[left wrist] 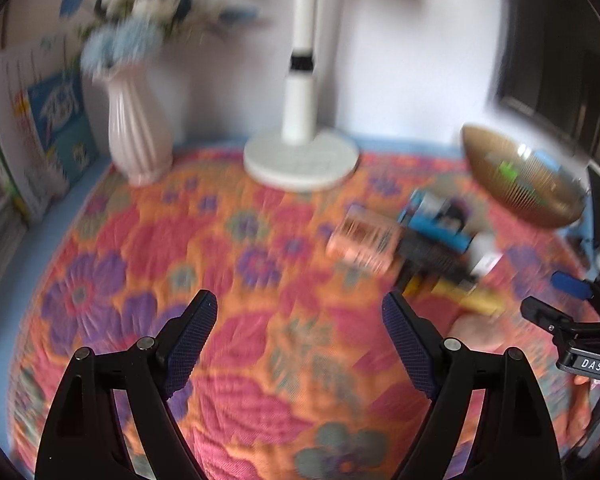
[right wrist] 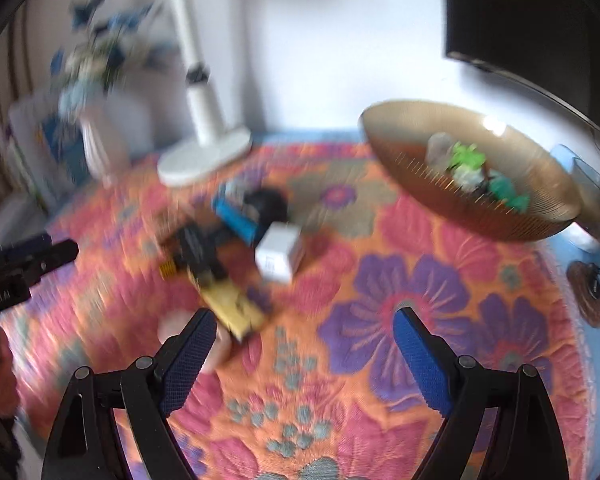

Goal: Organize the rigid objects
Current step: 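Move both open tools back to the pile of items, then grasp the brown printed card box with left tool while right tool grasps the black case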

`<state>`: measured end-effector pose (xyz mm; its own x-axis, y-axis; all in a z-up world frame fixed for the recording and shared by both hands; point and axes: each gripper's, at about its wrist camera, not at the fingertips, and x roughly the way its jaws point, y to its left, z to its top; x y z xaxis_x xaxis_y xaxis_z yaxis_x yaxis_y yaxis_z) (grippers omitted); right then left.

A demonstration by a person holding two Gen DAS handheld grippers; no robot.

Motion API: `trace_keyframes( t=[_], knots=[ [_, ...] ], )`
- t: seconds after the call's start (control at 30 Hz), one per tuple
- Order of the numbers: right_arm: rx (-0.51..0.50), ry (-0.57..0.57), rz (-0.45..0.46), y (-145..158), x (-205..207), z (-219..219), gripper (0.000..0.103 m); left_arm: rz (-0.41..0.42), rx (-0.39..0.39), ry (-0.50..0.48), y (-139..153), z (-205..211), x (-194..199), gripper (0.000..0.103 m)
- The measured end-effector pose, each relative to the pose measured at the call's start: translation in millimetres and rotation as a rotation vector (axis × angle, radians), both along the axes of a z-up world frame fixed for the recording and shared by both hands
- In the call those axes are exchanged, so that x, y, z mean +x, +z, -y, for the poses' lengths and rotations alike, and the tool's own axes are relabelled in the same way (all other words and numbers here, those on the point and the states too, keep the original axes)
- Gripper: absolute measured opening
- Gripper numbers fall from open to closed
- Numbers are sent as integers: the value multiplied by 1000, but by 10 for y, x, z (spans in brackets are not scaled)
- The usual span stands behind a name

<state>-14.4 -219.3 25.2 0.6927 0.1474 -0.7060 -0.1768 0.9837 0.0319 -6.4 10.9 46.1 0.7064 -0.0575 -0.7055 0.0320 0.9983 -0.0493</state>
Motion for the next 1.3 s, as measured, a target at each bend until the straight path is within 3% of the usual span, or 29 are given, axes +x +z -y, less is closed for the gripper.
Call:
trace_keyframes(
  t=[0.13, 0.33, 0.43, 0.53, 0.6, 0.7, 0.87, 1.1, 1.3],
  knots=[
    [-29, 24, -3, -47, -5, -58, 89, -65, -51, 32, -270, -134, 32, 83],
    [16, 15, -80, -146, 87, 36, 89, -112, -116, 54, -341, -260, 92, 83],
    [36, -1, -68, -122, 70, 78, 89, -120, -109, 63, -318, -254, 96, 83],
    [48, 26, -85, -71, 93, 57, 85, -119, -140, -15, -117, -109, 115, 83],
    [40, 60, -88, 12, 132, -19, 75, -81, -99, -63, 47, 46, 161, 84],
    [13, 107, -83, 141, 202, -188, 71, -63, -37, -108, 149, 249, 305, 84],
    [-86, 180, -66, 167, 256, -476, 71, -90, 84, -166, -30, 465, 560, 84],
    [-122, 274, -52, 87, 379, -661, 64, -132, 134, -175, -244, 489, 812, 84],
    [-119, 310, -65, 18, 533, -798, 61, -140, 103, -146, -237, 223, 874, 84]
  ],
)
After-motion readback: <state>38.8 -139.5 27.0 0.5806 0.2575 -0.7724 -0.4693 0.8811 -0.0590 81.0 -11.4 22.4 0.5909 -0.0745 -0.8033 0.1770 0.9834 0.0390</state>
